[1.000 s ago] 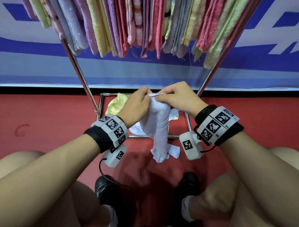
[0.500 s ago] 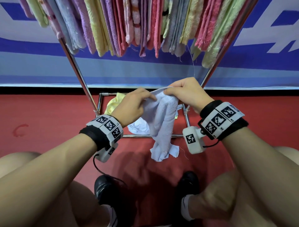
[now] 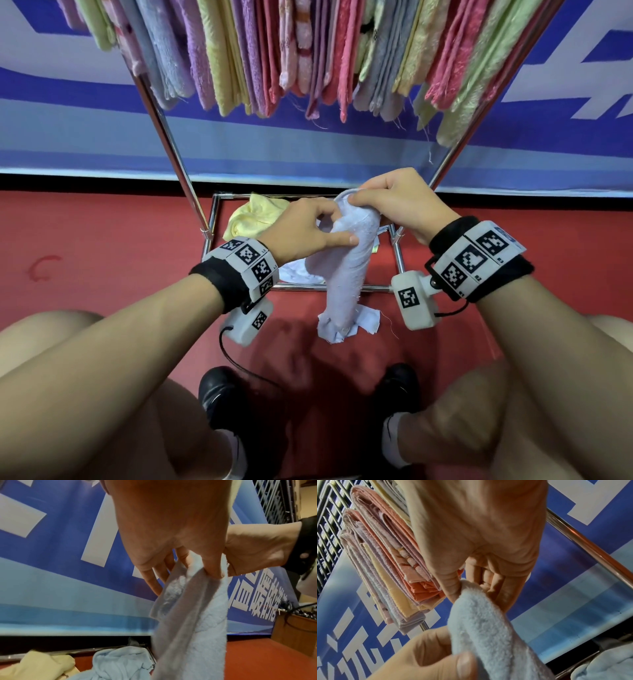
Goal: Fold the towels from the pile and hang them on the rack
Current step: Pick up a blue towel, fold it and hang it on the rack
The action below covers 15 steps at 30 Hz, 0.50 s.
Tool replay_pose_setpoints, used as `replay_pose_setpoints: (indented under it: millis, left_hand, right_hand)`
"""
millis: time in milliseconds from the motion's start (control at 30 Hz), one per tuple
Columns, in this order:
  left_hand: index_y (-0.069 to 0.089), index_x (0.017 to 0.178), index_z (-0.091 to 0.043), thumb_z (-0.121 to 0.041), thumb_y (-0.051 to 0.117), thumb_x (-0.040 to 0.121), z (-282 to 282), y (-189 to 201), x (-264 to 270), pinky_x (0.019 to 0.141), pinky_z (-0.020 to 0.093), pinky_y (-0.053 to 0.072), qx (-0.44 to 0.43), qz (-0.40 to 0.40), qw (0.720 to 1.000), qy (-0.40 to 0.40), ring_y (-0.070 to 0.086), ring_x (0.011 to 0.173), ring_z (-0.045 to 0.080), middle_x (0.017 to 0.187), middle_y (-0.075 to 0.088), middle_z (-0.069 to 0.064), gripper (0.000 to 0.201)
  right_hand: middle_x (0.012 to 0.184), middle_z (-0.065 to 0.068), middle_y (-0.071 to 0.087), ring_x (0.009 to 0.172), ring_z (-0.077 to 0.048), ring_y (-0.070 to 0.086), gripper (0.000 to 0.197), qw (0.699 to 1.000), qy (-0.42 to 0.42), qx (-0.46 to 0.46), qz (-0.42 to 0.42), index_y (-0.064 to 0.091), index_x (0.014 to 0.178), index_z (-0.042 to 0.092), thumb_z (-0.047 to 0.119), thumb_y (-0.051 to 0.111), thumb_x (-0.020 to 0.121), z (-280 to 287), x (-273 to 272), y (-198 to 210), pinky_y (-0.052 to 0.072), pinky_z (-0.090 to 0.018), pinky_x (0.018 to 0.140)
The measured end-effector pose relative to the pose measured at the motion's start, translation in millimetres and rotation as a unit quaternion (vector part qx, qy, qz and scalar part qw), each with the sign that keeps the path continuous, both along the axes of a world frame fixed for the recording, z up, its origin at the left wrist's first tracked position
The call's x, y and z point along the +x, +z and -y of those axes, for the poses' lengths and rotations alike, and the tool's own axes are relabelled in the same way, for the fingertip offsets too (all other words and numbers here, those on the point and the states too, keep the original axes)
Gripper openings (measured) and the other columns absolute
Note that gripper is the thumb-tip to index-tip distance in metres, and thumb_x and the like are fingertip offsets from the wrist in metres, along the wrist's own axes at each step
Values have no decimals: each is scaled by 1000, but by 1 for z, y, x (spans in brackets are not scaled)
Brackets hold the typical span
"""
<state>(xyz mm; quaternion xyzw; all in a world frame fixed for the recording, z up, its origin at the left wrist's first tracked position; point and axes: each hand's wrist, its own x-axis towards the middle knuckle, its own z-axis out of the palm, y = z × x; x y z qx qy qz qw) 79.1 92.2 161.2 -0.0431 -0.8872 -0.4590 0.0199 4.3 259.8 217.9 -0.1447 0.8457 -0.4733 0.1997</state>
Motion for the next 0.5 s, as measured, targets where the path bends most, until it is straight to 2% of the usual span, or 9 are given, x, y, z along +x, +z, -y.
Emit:
replay_pose_setpoints:
  millis: [100, 200, 233, 300, 367, 400, 467, 500]
  left_hand:
    - [58, 72, -15, -37, 87, 75, 7, -6, 0, 60, 31, 39, -12, 18, 1000, -6, 43, 61, 11, 65, 53, -5, 36]
    - [59, 76, -17, -23, 87, 77, 16, -12, 1, 65, 32, 44, 22, 51, 998, -13, 50, 64, 13, 71, 58, -3, 28]
    - [58, 77, -19, -19, 86, 78, 18, -12, 1, 66, 32, 45, 32, 57, 998, -6, 51, 66, 13, 73, 59, -3, 28]
    - [56, 83, -19, -13, 86, 77, 19, -11, 2, 64, 28, 45, 70, 64, 995, 29, 51, 64, 11, 76, 60, 0, 32]
    - [57, 94, -15, -10, 85, 77, 21, -5, 1, 63, 24, 45, 122, 80, 986, 77, 53, 65, 11, 77, 61, 7, 33]
    - [62, 98, -14, -12, 84, 78, 23, -4, 0, 65, 23, 46, 128, 85, 983, 98, 55, 66, 10, 78, 63, 7, 30]
    - [73, 93, -17, -18, 82, 82, 30, 0, -1, 67, 21, 47, 110, 83, 983, 125, 58, 66, 3, 77, 69, -2, 14]
    - [76, 88, -19, -18, 81, 83, 33, 2, -1, 68, 20, 48, 116, 82, 981, 131, 60, 67, 0, 76, 71, -6, 7]
  right_hand:
    - [89, -25, 74, 74, -15, 62, 13, 1000, -18, 2, -11, 80, 84, 2, 14, 74, 82, -7, -7, 0, 51, -35, 72]
    - [88, -8, 79, 84, -19, 73, 8, 1000, -20, -1, -24, 82, 84, 12, 15, 75, 83, -13, -14, 0, 59, -38, 81]
    - [90, -7, 79, 90, -22, 74, 8, 999, -19, 3, -28, 83, 84, 14, 16, 75, 83, -14, -15, -1, 60, -40, 85]
    - [91, -9, 79, 87, -18, 73, 9, 999, -10, 15, -32, 82, 85, 15, 20, 75, 86, -18, -16, -1, 59, -40, 87]
    - [95, -10, 78, 82, -11, 66, 18, 998, 20, 37, -54, 82, 88, 17, 32, 73, 92, -20, -16, 1, 56, -36, 85]
    - [96, -10, 77, 82, -9, 64, 23, 996, 40, 44, -67, 82, 90, 18, 38, 71, 94, -21, -14, 2, 53, -31, 82]
    - [91, -8, 77, 76, -6, 62, 26, 991, 88, 52, -84, 81, 90, 19, 44, 76, 89, -20, -7, 6, 48, -22, 72]
    - [84, -5, 76, 71, -4, 60, 27, 986, 120, 69, -95, 81, 88, 20, 46, 80, 84, -19, -2, 7, 46, -21, 66]
